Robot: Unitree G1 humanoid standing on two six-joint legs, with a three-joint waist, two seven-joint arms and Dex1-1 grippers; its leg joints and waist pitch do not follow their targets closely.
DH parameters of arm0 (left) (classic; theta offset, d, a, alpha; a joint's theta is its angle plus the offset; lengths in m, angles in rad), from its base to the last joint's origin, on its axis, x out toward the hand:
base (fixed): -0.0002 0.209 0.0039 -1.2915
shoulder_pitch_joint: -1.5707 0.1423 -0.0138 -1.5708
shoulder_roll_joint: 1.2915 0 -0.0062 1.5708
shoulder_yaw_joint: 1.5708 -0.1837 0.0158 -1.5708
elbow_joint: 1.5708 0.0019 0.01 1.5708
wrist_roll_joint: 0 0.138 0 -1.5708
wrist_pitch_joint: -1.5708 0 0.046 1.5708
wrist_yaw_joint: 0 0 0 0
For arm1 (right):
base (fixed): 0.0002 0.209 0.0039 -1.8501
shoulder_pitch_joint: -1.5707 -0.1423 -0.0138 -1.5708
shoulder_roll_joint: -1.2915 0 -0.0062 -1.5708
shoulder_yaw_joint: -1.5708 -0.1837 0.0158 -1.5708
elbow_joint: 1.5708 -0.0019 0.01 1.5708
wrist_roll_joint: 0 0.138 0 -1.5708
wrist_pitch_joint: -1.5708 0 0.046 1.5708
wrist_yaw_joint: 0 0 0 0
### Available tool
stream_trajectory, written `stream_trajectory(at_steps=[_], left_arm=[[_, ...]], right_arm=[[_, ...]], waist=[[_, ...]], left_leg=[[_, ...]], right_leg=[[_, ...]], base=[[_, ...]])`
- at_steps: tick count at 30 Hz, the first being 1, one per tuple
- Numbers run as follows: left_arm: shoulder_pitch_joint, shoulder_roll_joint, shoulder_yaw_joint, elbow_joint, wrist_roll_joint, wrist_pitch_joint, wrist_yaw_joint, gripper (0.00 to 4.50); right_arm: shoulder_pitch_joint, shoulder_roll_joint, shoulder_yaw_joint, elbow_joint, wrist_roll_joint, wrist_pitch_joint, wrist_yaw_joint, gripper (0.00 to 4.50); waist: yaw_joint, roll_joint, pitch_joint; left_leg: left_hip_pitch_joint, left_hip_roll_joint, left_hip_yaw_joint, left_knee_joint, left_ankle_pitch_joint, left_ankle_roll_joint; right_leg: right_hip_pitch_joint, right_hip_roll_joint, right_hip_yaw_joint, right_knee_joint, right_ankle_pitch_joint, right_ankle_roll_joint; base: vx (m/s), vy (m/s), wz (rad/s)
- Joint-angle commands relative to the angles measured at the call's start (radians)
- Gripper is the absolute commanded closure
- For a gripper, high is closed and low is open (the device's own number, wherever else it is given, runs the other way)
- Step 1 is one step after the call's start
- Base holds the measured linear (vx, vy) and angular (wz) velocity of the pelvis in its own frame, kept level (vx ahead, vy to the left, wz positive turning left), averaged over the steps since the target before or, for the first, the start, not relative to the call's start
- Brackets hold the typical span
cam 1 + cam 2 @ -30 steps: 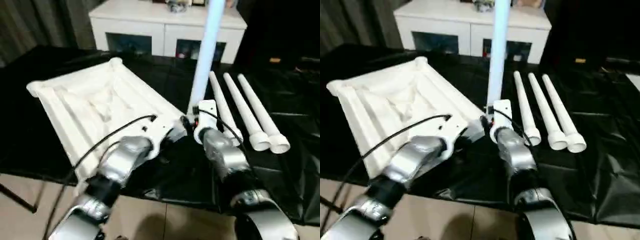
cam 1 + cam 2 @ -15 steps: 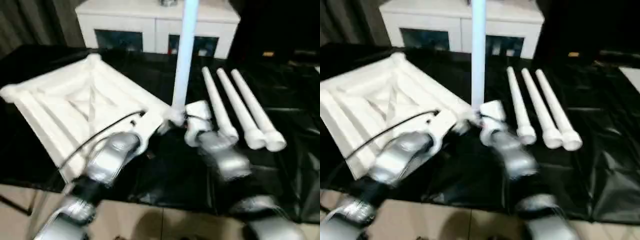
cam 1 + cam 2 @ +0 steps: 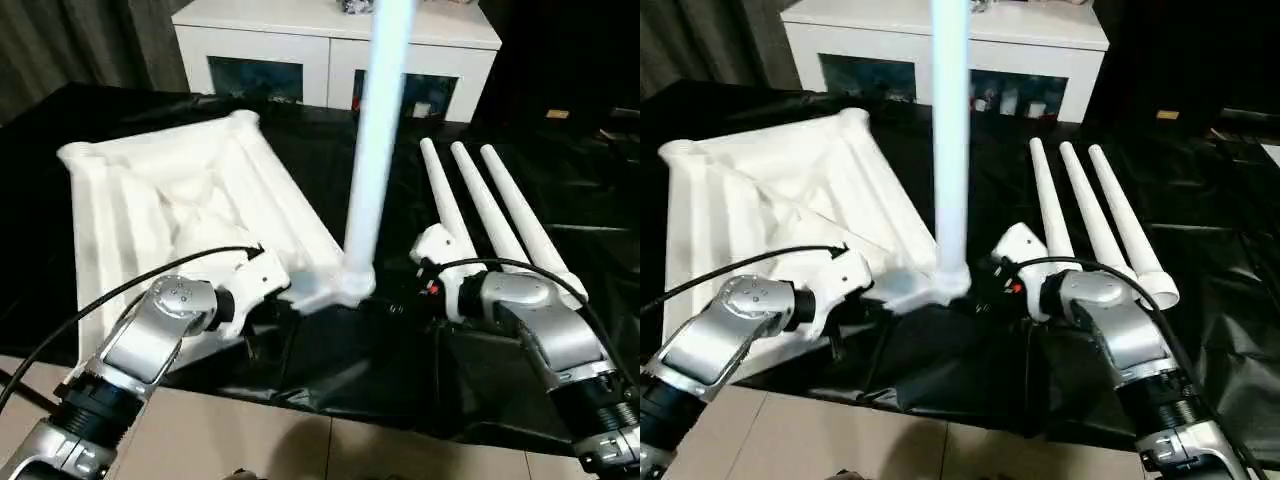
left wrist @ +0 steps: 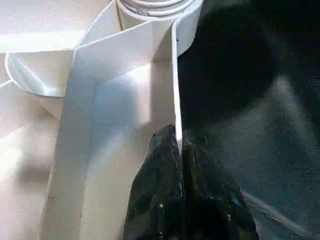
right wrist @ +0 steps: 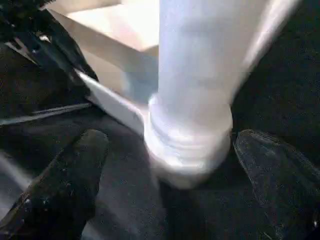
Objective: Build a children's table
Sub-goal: Rotate leg to tighten
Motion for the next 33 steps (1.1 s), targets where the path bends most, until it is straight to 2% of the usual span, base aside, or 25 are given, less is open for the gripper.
stream_trajectory(at_steps=[1, 3, 7, 8, 13, 16, 18, 19, 20, 24, 25, 33], left_arm=[[-0.009, -0.002, -0.021, -0.056, -0.021, -0.019, -0.037, 4.5], [-0.006, 0.001, -0.025, -0.062, -0.024, -0.016, -0.044, 4.5], [0.002, 0.008, -0.024, -0.073, -0.026, -0.013, -0.062, 4.5], [0.004, 0.009, -0.023, -0.075, -0.025, -0.013, -0.065, 4.5], [0.002, 0.014, -0.021, -0.072, -0.024, -0.014, -0.063, 4.5], [0.002, 0.013, -0.02, -0.071, -0.023, -0.013, -0.061, 4.5], [0.003, 0.013, -0.02, -0.071, -0.024, -0.011, -0.062, 4.5], [0.004, 0.013, -0.02, -0.071, -0.024, -0.011, -0.063, 4.5], [0.004, 0.012, -0.02, -0.071, -0.024, -0.012, -0.063, 4.5], [0.006, 0.012, -0.022, -0.071, -0.025, -0.012, -0.066, 4.5], [0.007, 0.013, -0.022, -0.071, -0.025, -0.012, -0.067, 4.5], [0.012, 0.02, -0.025, -0.077, -0.034, -0.007, -0.084, 4.5]], right_arm=[[-0.011, 0.006, 0.015, 0.012, -0.013, -0.006, -0.002, 0.06], [-0.021, 0.012, 0.026, 0.031, -0.017, -0.013, -0.008, 0.06], [-0.031, 0.015, 0.036, 0.061, -0.034, -0.026, -0.006, 0.06], [-0.034, 0.019, 0.036, 0.071, -0.04, -0.031, -0.006, 0.23], [-0.042, 0.023, 0.039, 0.089, -0.043, -0.033, -0.003, 0.51], [-0.044, 0.024, 0.039, 0.096, -0.041, -0.033, -0.004, 0.84], [-0.044, 0.03, 0.03, 0.104, -0.034, -0.036, 0.001, 0.9], [-0.044, 0.031, 0.028, 0.105, -0.033, -0.036, 0.002, 1.13], [-0.044, 0.032, 0.027, 0.106, -0.034, -0.037, 0.003, 1.13], [-0.039, 0.035, 0.023, 0.107, -0.028, -0.038, 0.01, 1.51], [-0.037, 0.037, 0.022, 0.106, -0.025, -0.037, 0.012, 1.58], [-0.023, 0.044, 0.006, 0.108, 0.002, -0.031, 0.031, 1.76]], waist=[[-0.001, 0.004, -0.059], [0.004, 0.005, -0.058], [0.006, 0.004, -0.061], [0.005, 0.003, -0.062], [0.006, -0.001, -0.064], [0.006, 0.001, -0.063], [0.005, 0.001, -0.063], [0.005, 0.001, -0.062], [0.006, 0.004, -0.063], [0.005, 0.001, -0.064], [0.005, 0.004, -0.065], [0.005, 0.002, -0.065]], left_leg=[[0.021, 0.065, -0.031, -0.081, -0.27, 0.004], [0.026, 0.064, -0.028, -0.08, -0.271, -0.001], [0.019, 0.065, -0.031, -0.081, -0.248, -0.003], [0.017, 0.064, -0.031, -0.081, -0.238, -0.001], [0.014, 0.063, -0.03, -0.077, -0.204, 0.017], [0.015, 0.063, -0.03, -0.077, -0.206, 0.018], [0.015, 0.063, -0.03, -0.077, -0.217, 0.016], [0.015, 0.063, -0.03, -0.077, -0.22, 0.015], [0.017, 0.063, -0.031, -0.077, -0.222, 0.011], [0.015, 0.063, -0.03, -0.077, -0.214, 0.012], [0.015, 0.063, -0.03, -0.077, -0.209, 0.014], [0.015, 0.063, -0.03, -0.075, -0.199, 0.02]], right_leg=[[0.041, -0.066, 0.063, -0.071, -0.283, -0.213], [0.036, -0.064, 0.064, -0.072, -0.274, -0.218], [0.043, -0.065, 0.064, -0.064, -0.247, -0.214], [0.045, -0.065, 0.063, -0.062, -0.233, -0.216], [0.048, -0.066, 0.064, -0.058, -0.203, -0.224], [0.048, -0.066, 0.063, -0.06, -0.214, -0.223], [0.048, -0.067, 0.063, -0.061, -0.231, -0.221], [0.048, -0.066, 0.063, -0.063, -0.237, -0.219], [0.047, -0.066, 0.063, -0.062, -0.238, -0.218], [0.049, -0.065, 0.063, -0.06, -0.215, -0.221], [0.049, -0.065, 0.063, -0.059, -0.208, -0.223], [0.05, -0.064, 0.062, -0.057, -0.19, -0.232]], base=[[0.0, 0.0, 0.0], [0.0, 0.0, 0.0], [0.0, 0.0, 0.0], [0.0, 0.0, 0.0], [0.0, 0.0, 0.0], [0.0, 0.0, 0.0], [0.0, 0.0, 0.0], [0.0, 0.0, 0.0], [0.0, 0.0, 0.0], [0.0, 0.0, 0.0], [0.0, 0.0, 0.0], [0.0, 0.0, 0.0]])
